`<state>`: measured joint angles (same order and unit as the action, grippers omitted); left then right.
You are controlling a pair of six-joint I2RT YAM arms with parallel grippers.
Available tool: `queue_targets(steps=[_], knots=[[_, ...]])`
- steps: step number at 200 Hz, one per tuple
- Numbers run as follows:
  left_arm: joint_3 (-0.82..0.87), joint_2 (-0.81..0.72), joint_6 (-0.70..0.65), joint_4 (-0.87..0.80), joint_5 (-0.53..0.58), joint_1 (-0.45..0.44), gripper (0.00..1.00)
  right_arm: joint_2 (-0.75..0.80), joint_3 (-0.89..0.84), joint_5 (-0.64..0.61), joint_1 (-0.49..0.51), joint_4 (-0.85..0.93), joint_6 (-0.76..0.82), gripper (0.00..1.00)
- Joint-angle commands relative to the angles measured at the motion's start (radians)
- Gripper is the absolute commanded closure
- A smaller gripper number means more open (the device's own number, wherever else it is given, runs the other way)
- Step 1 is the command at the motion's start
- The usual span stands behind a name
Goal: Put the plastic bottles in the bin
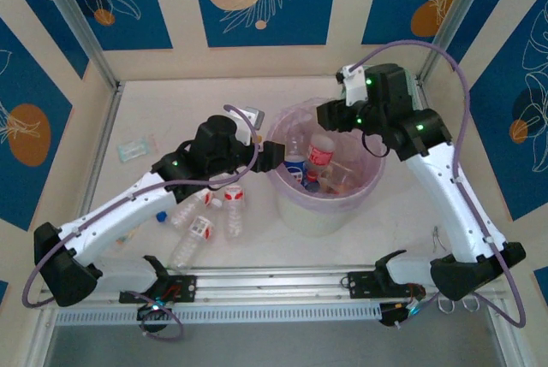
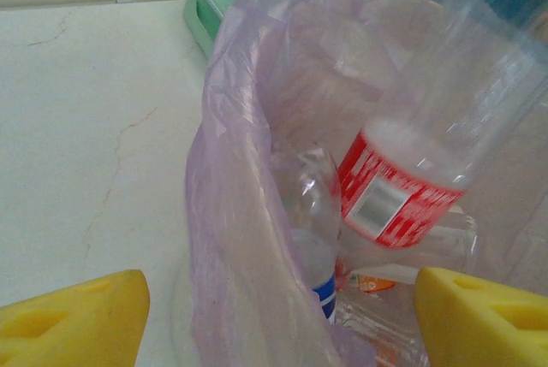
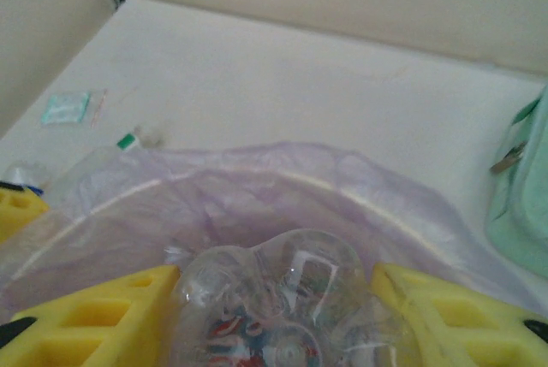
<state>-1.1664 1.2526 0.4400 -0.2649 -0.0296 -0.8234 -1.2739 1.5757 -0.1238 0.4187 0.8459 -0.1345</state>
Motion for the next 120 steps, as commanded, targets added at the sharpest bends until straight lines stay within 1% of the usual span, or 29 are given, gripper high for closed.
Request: queue_targets(steps=[1, 51, 86, 120], knots=[[0.002, 0.032, -0.01, -0.045, 0.0, -0.003, 0.21, -0.005, -0.109, 0.032, 0.006, -0.07, -0.03, 1.0], [-0.007, 0.045, -0.003, -0.046, -0.007, -0.004, 0.23, -0.031, -0.334, 0.073, 0.017, -0.183, -0.074, 1.0], [-0.008, 0.046, 0.006, -0.035, -0.002, -0.004, 0.23, -0.063, -0.429, 0.08, 0.047, -0.221, -0.091, 1.0], [-0.016, 0.067, 0.012, -0.023, -0.009, -0.004, 0.24, -0.087, -0.495, 0.112, 0.071, -0.207, -0.121, 1.0]])
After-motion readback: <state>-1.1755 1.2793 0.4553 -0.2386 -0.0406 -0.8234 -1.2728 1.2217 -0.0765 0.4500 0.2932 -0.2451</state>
